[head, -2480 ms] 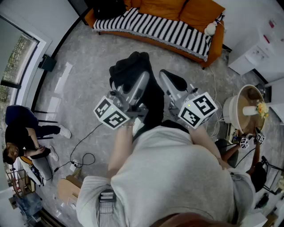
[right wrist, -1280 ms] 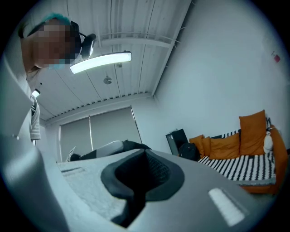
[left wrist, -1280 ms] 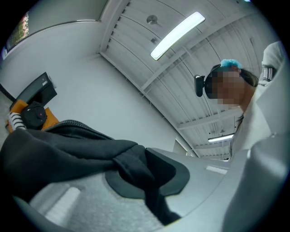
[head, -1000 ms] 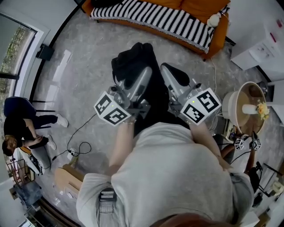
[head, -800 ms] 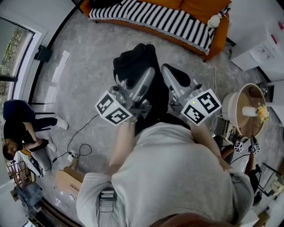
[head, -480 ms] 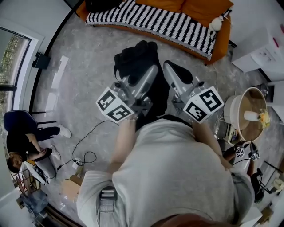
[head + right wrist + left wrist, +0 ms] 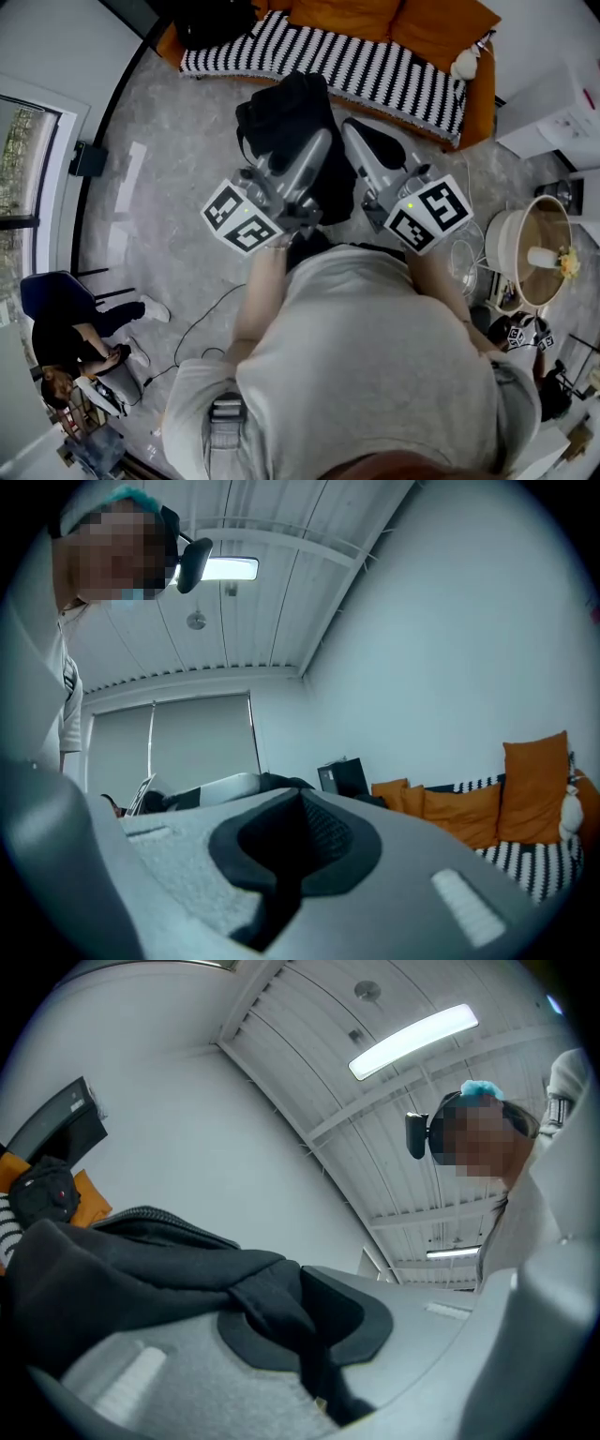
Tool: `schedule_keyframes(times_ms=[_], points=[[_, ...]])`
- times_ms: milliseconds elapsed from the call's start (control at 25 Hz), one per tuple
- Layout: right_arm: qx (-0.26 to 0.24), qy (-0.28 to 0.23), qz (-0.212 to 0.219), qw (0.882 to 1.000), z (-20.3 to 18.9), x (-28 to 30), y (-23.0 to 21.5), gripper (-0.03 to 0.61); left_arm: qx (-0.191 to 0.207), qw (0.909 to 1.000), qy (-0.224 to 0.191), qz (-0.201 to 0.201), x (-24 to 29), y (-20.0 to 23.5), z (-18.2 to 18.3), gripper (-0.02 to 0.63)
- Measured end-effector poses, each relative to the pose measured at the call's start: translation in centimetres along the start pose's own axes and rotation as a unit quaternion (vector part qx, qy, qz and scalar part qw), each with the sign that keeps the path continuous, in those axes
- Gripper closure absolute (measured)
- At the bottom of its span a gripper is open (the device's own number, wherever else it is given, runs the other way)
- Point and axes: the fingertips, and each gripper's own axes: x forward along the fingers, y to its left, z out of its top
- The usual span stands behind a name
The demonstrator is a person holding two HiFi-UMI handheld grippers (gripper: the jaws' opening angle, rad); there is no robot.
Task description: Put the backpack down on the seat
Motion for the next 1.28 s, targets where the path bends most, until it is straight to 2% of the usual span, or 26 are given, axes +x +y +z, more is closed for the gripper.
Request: schedule_keyframes(times_ms=[320, 720, 1040, 1280], points=[[0.004, 0.017, -0.005, 1.0, -1.1, 6.5, -2.3, 0.575, 0.012, 0.9998, 0.013, 0.004, 0.8, 6.4, 2.9, 0.597], [0.014, 0.03, 0.006, 0.999, -1.7, 11.5, -6.8, 0.575, 0.003, 0.9996, -0.012, 0.026, 2.2, 12.9, 4.4, 0.597], [-0.003, 0.019, 0.027, 0.999, 0.6, 17.9, -14.8, 0.575, 0.019, 0.999, -0.019, 0.036, 9.1, 20.3, 6.1, 0.597], [0.008, 0.012, 0.053, 0.998, 3.3, 22.6, -20.9, 0.575, 0.03, 0.9977, -0.022, 0.056, 14.8, 25.9, 7.6, 0.597]])
